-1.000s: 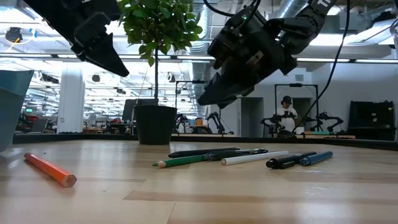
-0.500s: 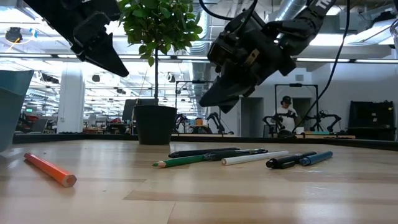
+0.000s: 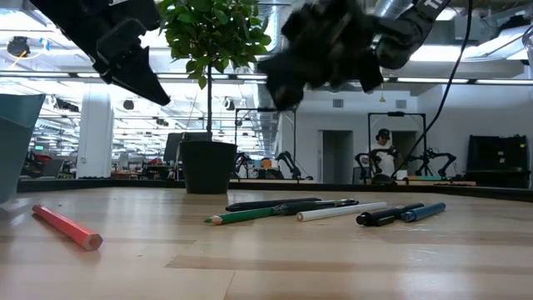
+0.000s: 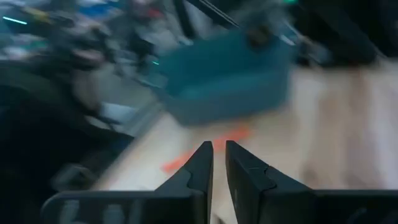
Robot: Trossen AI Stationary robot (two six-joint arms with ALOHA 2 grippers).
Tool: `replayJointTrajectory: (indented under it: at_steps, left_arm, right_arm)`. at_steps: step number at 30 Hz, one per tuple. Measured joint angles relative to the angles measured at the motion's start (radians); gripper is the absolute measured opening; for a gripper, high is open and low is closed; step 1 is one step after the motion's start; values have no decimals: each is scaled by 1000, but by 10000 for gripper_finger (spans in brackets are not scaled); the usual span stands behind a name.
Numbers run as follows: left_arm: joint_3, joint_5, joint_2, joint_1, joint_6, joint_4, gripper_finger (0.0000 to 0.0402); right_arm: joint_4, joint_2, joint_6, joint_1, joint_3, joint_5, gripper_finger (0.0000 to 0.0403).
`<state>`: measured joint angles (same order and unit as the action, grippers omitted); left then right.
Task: Sort pens & pencils
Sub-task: Put the top black pen into the transparent bin
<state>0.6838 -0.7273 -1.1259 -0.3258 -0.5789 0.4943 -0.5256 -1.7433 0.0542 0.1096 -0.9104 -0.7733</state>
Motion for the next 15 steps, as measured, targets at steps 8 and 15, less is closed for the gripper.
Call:
replayJointTrajectory:
  at_steps: [8, 15]
  left_arm:
    - [0, 0, 0, 0, -42, 45, 63]
    - [0, 0, 0, 0, -43, 49, 63]
  right_arm:
    - [-4, 51, 1, -36, 0, -58, 66]
    - [-2, 51, -10, -44, 0, -65, 65]
